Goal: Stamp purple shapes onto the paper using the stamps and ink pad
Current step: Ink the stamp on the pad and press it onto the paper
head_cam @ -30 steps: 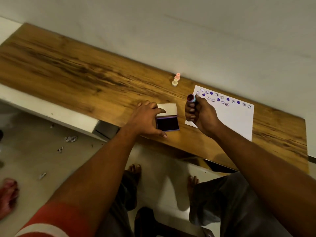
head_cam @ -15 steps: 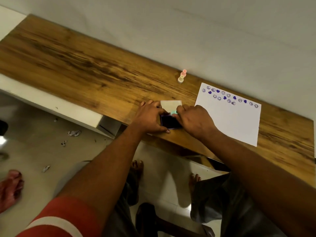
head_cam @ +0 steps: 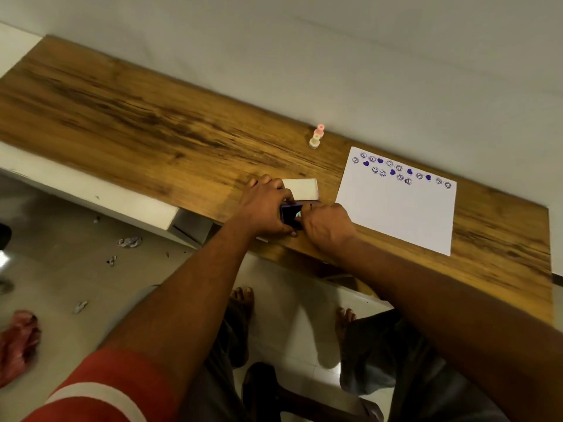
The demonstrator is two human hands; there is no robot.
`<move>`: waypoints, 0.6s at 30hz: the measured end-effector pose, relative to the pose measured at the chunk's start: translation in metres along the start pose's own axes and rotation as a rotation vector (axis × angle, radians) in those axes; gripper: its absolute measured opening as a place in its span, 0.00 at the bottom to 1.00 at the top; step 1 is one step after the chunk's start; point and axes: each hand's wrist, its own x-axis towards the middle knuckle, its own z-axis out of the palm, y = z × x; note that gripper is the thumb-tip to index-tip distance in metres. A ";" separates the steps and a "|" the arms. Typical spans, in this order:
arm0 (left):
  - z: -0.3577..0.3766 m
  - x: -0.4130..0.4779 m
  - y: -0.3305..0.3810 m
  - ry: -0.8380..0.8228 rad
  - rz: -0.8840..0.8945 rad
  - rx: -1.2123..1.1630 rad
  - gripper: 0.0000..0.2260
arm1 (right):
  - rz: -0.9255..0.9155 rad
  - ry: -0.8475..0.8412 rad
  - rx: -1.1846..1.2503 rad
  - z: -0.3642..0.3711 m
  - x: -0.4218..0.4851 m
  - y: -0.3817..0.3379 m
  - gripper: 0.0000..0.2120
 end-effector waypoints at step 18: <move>0.006 0.071 0.113 0.002 0.189 0.014 0.45 | 0.662 0.197 0.822 0.044 -0.087 0.200 0.25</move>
